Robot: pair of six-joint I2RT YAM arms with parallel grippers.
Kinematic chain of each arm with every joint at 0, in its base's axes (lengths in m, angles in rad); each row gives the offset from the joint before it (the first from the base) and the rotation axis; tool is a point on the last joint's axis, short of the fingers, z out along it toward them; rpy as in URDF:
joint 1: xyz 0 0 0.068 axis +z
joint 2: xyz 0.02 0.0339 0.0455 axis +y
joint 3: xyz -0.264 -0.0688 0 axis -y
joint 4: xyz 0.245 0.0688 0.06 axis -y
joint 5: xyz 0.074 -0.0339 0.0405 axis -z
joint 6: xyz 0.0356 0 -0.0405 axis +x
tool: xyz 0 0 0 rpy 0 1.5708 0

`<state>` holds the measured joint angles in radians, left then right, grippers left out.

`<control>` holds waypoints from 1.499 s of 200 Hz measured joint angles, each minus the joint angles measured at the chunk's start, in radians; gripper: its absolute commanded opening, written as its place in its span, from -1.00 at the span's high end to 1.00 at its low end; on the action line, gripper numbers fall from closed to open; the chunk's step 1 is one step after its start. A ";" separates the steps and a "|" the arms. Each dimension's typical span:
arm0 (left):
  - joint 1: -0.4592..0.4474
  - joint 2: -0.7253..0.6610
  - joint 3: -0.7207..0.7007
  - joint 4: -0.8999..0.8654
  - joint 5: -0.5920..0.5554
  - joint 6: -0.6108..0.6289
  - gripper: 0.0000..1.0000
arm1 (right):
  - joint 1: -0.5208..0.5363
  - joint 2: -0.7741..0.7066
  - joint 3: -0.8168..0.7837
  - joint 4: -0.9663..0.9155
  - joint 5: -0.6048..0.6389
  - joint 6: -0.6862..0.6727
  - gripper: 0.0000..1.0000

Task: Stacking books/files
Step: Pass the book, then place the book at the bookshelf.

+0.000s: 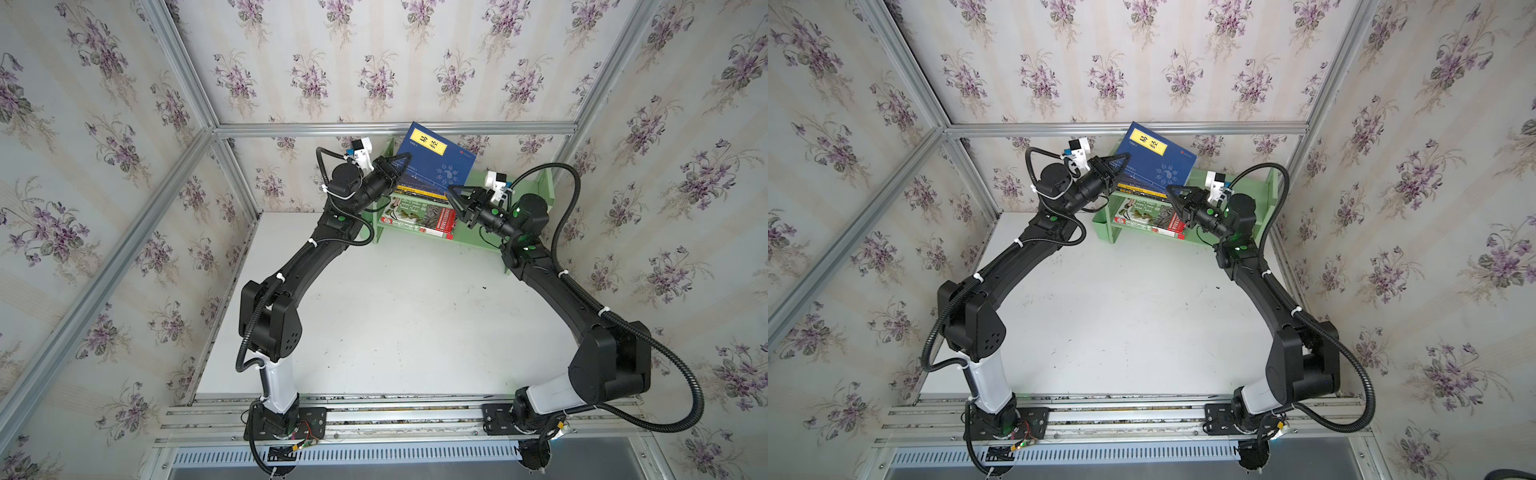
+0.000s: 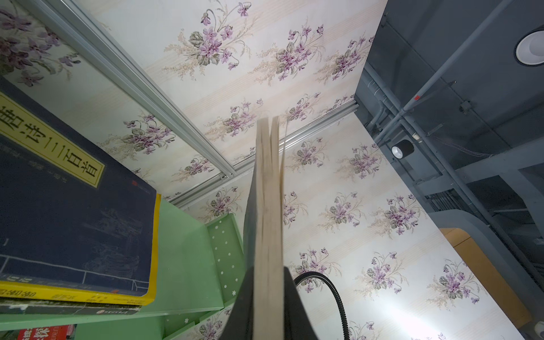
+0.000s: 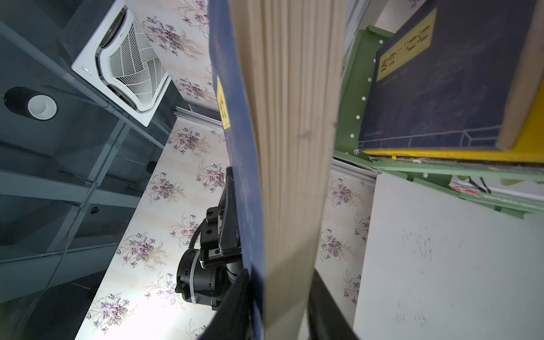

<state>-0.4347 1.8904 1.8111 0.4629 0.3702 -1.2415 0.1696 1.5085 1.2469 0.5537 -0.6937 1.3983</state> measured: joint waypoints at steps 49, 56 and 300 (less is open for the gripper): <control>0.010 0.000 0.000 -0.002 -0.026 -0.014 0.33 | 0.001 0.050 0.089 0.005 -0.003 -0.009 0.96; 0.012 0.000 0.000 -0.005 -0.024 -0.016 0.26 | 0.000 0.057 0.102 -0.004 -0.002 -0.014 0.97; 0.193 -0.058 -0.163 -0.320 -0.011 0.159 -0.99 | -0.022 0.390 0.604 -0.660 0.032 -0.393 1.00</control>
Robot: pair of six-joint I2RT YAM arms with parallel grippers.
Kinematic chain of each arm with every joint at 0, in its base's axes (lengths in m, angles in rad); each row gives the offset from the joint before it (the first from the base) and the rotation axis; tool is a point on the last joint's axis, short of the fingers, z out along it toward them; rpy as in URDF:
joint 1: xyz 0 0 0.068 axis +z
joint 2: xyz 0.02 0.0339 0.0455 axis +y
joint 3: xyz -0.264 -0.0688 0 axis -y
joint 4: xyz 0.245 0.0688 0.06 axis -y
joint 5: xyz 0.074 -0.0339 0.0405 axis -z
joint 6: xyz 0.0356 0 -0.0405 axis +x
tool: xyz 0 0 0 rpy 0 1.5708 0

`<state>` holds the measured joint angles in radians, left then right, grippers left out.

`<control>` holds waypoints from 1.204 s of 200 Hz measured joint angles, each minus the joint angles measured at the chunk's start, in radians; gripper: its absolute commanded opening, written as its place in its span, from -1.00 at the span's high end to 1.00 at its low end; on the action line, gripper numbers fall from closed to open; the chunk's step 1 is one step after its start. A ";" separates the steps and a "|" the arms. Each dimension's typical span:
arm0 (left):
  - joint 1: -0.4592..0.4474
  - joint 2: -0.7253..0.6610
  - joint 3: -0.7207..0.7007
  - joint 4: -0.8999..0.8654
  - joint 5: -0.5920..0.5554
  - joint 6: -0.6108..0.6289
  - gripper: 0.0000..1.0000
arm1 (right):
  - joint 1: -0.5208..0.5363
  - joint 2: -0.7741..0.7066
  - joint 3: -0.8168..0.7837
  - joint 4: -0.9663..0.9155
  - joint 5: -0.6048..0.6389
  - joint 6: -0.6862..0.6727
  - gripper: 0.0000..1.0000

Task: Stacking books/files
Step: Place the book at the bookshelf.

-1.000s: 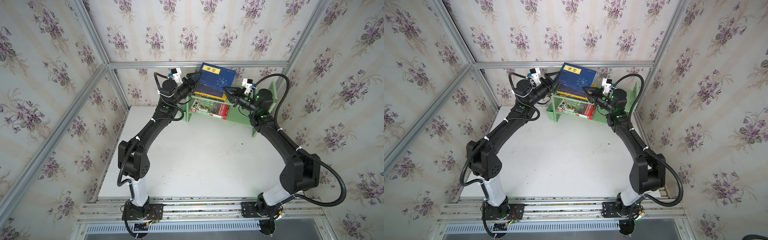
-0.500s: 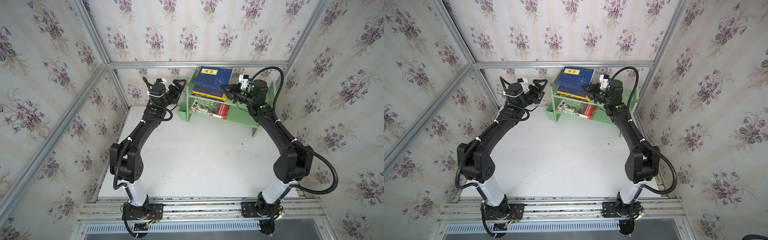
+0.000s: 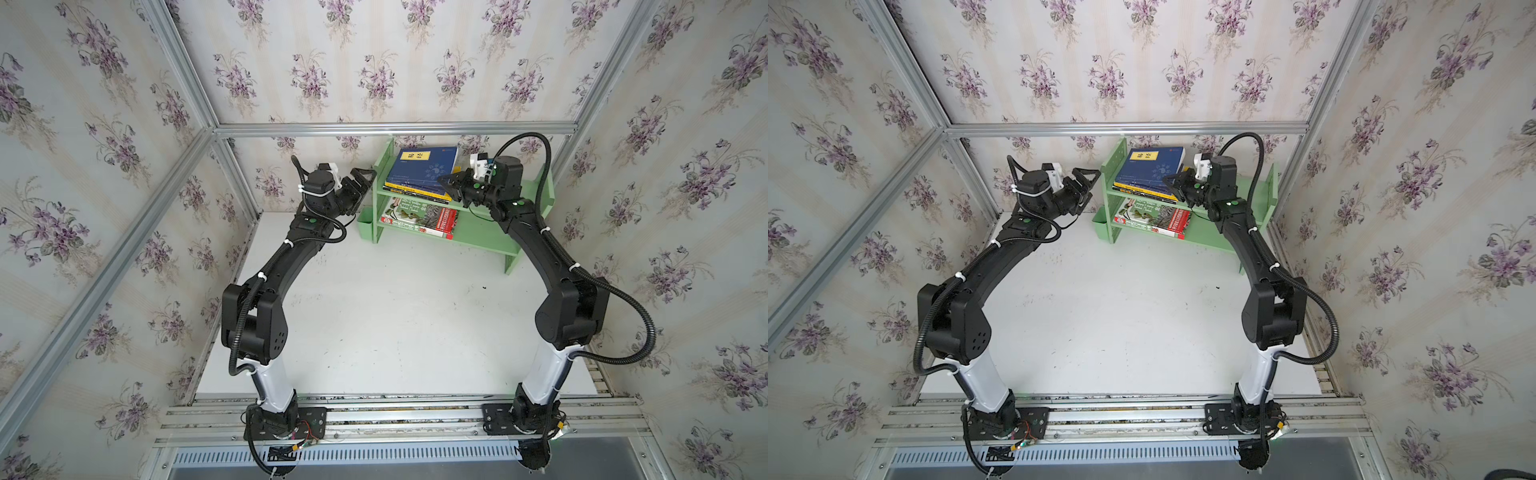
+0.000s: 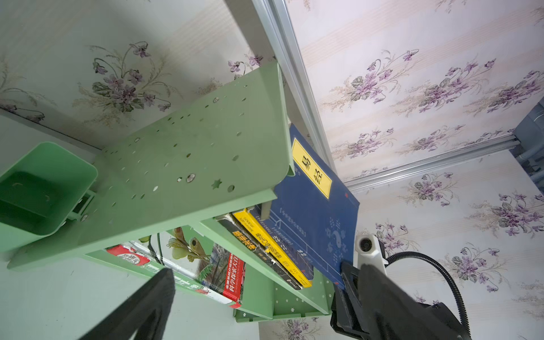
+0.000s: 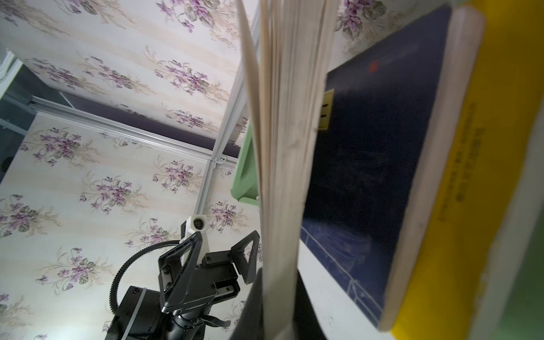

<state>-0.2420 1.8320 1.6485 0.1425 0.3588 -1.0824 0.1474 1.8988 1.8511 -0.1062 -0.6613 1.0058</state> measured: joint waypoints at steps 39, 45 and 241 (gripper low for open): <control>0.000 0.017 0.017 0.000 0.014 0.000 -0.99 | -0.001 0.031 0.039 -0.009 -0.007 -0.001 1.00; 0.000 0.018 0.019 0.000 0.018 0.000 -0.99 | -0.002 0.034 0.041 -0.007 -0.009 -0.001 1.00; -0.066 0.190 0.244 -0.121 0.026 -0.012 -0.99 | -0.023 0.058 0.039 0.000 -0.040 0.038 1.00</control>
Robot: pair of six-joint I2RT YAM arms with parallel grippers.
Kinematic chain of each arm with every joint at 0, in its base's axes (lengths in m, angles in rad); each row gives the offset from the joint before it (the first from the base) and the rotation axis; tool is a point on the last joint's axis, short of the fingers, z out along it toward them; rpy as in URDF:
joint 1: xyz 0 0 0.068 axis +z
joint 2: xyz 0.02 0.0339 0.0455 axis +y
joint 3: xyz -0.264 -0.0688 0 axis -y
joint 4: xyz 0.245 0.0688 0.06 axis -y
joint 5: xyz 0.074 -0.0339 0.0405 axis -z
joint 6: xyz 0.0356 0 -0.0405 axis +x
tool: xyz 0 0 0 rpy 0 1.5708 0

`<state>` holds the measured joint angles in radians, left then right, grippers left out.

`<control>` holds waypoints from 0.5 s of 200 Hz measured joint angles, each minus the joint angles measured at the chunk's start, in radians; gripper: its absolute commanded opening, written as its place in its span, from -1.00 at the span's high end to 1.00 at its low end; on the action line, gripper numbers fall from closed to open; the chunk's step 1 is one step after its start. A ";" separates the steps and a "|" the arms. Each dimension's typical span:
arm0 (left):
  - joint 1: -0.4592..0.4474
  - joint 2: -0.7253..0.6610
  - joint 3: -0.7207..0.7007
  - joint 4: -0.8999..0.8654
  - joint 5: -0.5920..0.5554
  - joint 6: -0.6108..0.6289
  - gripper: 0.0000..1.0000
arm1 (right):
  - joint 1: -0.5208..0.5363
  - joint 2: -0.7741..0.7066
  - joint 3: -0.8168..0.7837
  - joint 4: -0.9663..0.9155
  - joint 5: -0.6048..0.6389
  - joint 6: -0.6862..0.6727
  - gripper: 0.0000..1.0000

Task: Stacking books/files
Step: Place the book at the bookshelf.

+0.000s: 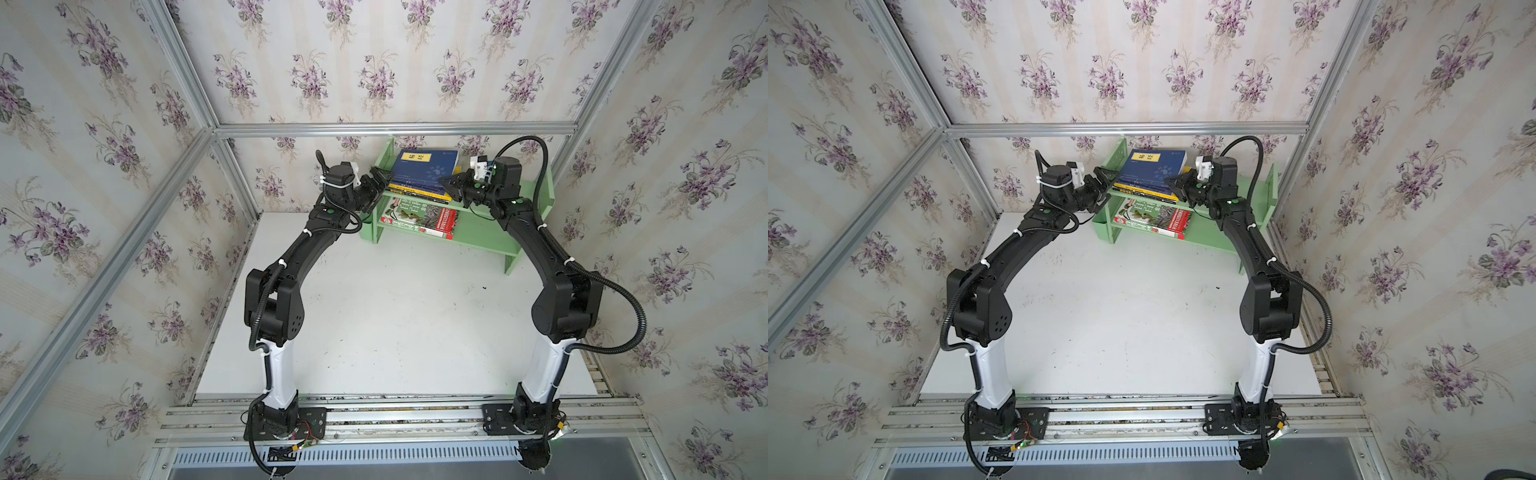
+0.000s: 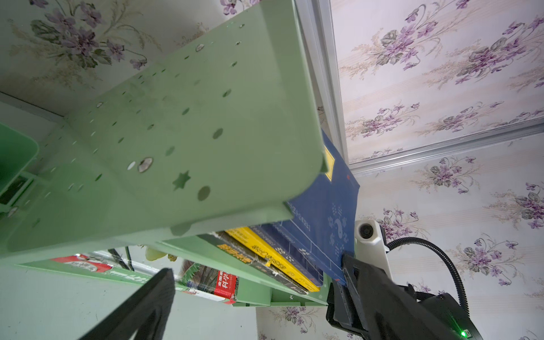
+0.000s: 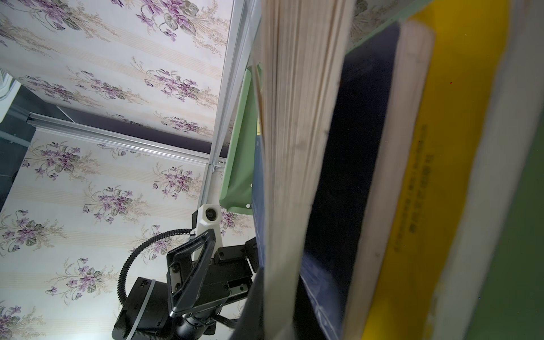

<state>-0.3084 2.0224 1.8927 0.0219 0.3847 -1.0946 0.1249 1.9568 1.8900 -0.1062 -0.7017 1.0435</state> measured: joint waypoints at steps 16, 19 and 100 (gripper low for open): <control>-0.005 0.013 0.019 -0.012 -0.014 -0.001 -0.99 | 0.002 0.003 0.000 0.001 0.000 0.001 1.00; -0.005 0.015 0.022 -0.013 -0.015 -0.001 -0.99 | 0.003 0.004 0.000 0.001 0.000 0.001 1.00; -0.006 0.066 0.063 -0.046 -0.024 -0.031 -0.99 | 0.007 0.009 0.000 0.002 0.000 0.004 1.00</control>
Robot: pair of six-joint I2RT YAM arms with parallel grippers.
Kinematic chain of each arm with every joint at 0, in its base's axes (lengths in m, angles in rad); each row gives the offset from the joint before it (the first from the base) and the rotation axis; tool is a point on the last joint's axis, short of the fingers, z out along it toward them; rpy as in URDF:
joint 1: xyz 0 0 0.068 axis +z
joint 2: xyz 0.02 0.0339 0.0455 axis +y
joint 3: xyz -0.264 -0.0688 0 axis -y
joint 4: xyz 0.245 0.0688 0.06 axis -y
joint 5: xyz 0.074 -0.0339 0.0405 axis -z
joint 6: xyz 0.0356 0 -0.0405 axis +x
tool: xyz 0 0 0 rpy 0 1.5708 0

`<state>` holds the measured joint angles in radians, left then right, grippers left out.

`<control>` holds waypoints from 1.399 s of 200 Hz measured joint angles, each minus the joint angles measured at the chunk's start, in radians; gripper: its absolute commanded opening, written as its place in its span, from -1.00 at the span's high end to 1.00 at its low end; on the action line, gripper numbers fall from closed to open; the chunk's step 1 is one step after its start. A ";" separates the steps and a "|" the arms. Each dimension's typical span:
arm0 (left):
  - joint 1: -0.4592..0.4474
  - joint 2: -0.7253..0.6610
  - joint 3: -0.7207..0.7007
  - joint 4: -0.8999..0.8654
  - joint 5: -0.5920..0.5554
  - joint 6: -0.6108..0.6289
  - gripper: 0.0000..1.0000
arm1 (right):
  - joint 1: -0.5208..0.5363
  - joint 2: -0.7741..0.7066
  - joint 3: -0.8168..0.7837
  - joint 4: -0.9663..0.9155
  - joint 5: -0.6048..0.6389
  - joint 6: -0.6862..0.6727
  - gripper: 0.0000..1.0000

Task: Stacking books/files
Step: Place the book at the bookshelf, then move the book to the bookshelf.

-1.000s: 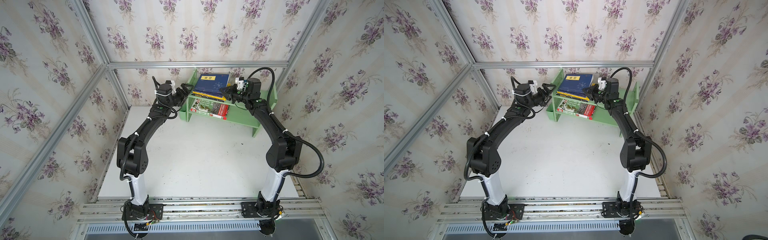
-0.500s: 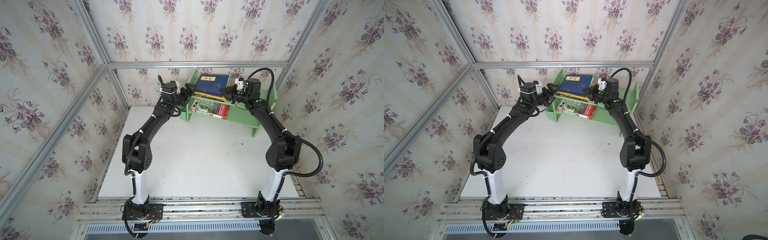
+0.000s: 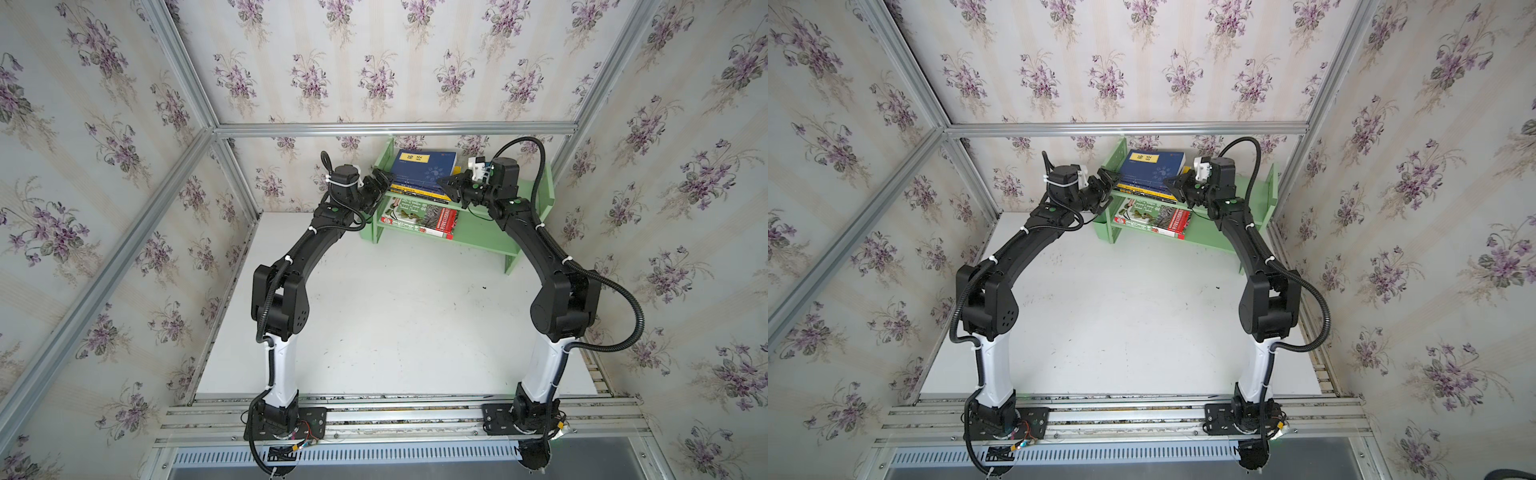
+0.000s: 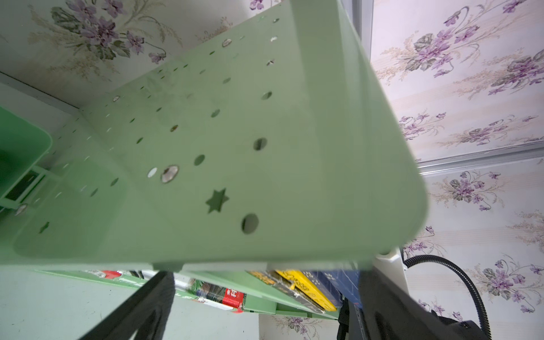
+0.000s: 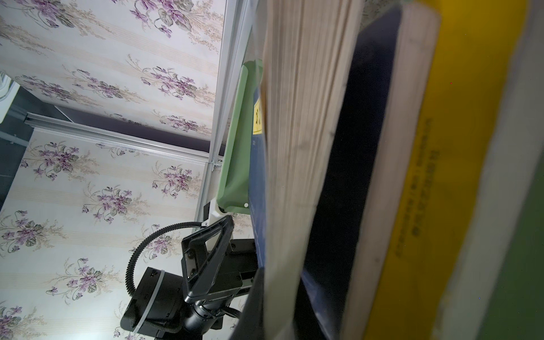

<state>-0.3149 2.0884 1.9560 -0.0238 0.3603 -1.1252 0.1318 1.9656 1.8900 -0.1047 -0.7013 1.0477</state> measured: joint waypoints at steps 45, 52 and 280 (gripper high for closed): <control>-0.002 0.066 0.077 -0.013 0.002 -0.049 -0.99 | 0.000 0.000 -0.001 0.000 0.003 0.001 1.00; -0.002 0.074 0.085 -0.013 0.001 -0.059 -0.99 | 0.001 0.000 -0.001 -0.001 0.003 0.001 1.00; -0.008 0.089 0.132 -0.103 -0.037 -0.089 -0.99 | -0.038 -0.008 0.080 -0.225 0.110 -0.098 0.41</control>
<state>-0.3229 2.1773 2.0880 -0.1268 0.3233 -1.2137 0.0937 1.9575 1.9697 -0.3298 -0.5915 0.9493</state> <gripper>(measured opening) 0.993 0.326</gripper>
